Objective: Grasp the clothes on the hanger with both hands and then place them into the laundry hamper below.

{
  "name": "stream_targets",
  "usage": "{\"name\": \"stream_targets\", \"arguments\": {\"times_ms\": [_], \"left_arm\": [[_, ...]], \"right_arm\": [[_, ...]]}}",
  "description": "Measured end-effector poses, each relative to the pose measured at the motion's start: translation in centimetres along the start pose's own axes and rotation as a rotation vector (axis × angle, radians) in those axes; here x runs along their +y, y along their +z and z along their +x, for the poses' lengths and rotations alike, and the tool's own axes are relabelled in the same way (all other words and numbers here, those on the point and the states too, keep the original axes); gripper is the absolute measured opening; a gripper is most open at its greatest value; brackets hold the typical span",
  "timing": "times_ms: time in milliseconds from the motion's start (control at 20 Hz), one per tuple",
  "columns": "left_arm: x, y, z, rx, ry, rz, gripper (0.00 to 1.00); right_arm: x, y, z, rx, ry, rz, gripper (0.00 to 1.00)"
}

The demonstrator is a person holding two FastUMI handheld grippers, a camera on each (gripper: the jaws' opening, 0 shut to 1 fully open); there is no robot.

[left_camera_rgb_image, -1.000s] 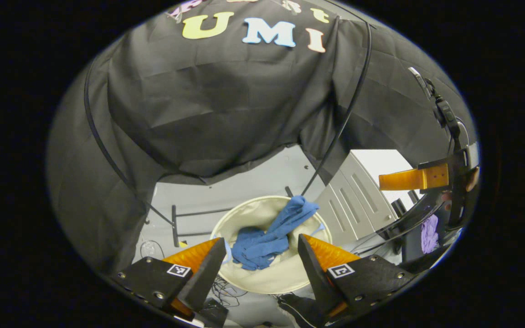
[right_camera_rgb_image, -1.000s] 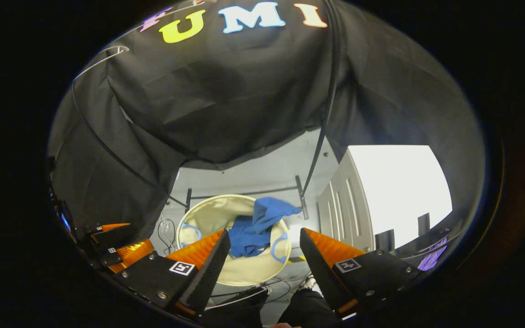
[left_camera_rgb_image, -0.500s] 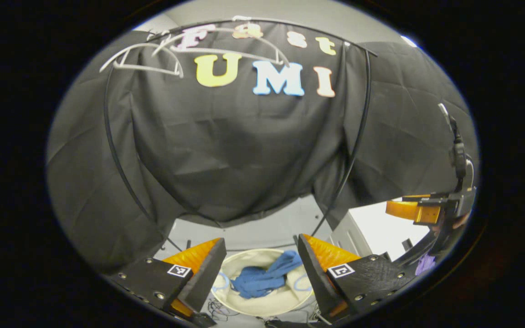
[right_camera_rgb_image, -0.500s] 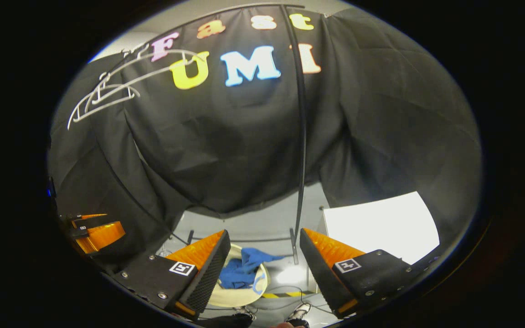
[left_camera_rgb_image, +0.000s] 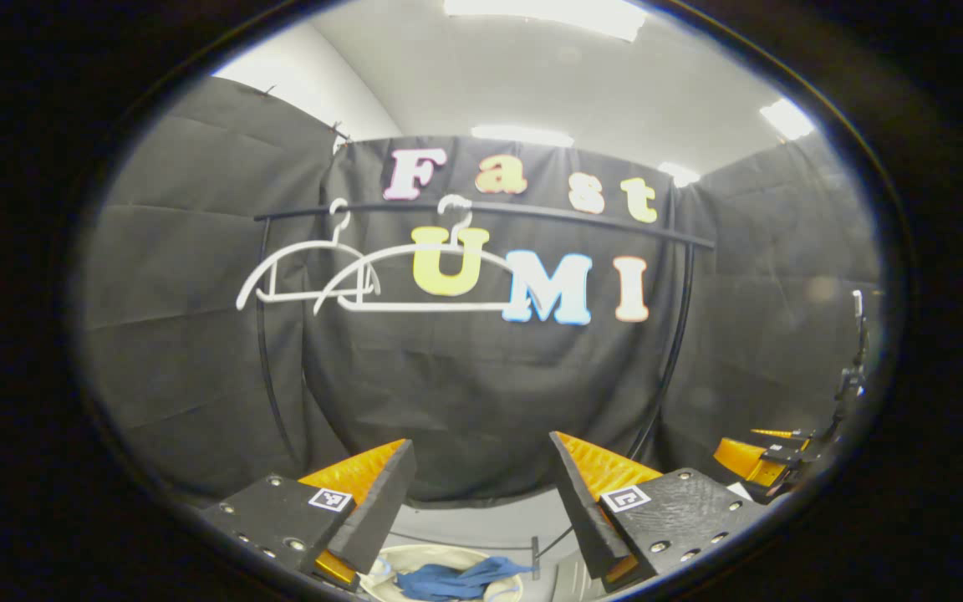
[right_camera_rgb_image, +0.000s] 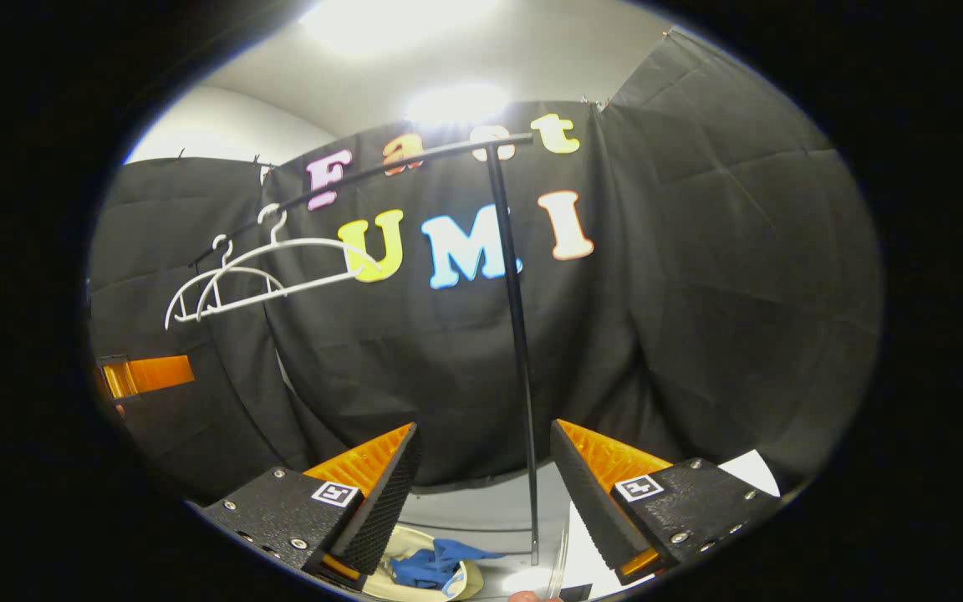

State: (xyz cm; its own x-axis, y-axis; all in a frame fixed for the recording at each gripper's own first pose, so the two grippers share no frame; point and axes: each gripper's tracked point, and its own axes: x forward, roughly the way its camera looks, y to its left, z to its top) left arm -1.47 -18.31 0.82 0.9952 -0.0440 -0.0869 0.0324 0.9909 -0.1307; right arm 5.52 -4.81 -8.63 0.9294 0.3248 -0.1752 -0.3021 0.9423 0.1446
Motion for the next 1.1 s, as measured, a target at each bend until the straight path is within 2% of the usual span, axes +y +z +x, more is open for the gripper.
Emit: {"name": "stream_targets", "arguments": {"times_ms": [150, 200, 250, 300, 400, 450, 550, 600, 650, 950, 1100], "left_arm": [[-1.5, 3.6, -1.8, -0.088, -0.028, 0.042, 0.88], [-1.9, 3.6, -3.2, -0.104, -0.025, 0.06, 0.88], [-2.2, 3.7, -4.2, -0.113, -0.02, 0.078, 0.88], [-2.4, 4.0, -4.5, -0.118, -0.012, 0.087, 0.88], [-2.3, 4.2, -5.2, -0.124, -0.003, 0.087, 0.88], [-2.0, 4.5, -5.3, -0.134, 0.007, 0.086, 0.88], [-0.4, 5.2, -5.6, -0.159, 0.045, 0.091, 0.87], [0.5, 5.4, -6.1, -0.169, 0.063, 0.091, 0.87], [1.4, 5.7, -6.3, -0.176, 0.076, 0.088, 0.87], [6.8, 7.0, -6.3, -0.212, 0.122, 0.036, 0.88], [9.7, 7.7, -5.7, -0.24, 0.15, 0.061, 0.88]], "right_arm": [[-1.6, 4.4, -1.4, -0.116, -0.031, -0.012, 0.95], [-1.8, 5.7, -1.9, -0.153, -0.04, -0.012, 0.95], [-1.8, 6.4, -2.1, -0.17, -0.048, -0.026, 0.9], [-1.9, 6.5, -2.4, -0.179, -0.067, -0.04, 0.95], [-1.7, 7.7, -3.6, -0.207, -0.087, -0.048, 0.95], [-1.5, 8.3, -4.1, -0.223, -0.095, -0.046, 0.9], [-0.8, 8.5, -4.5, -0.227, -0.102, -0.048, 0.9], [-0.4, 8.2, -4.5, -0.215, -0.101, -0.049, 0.95], [-0.1, 8.0, -4.6, -0.203, -0.102, -0.046, 0.9], [1.3, 8.9, -5.1, -0.209, -0.126, -0.037, 0.89], [2.0, 9.6, -5.4, -0.22, -0.14, -0.063, 0.89]]}}
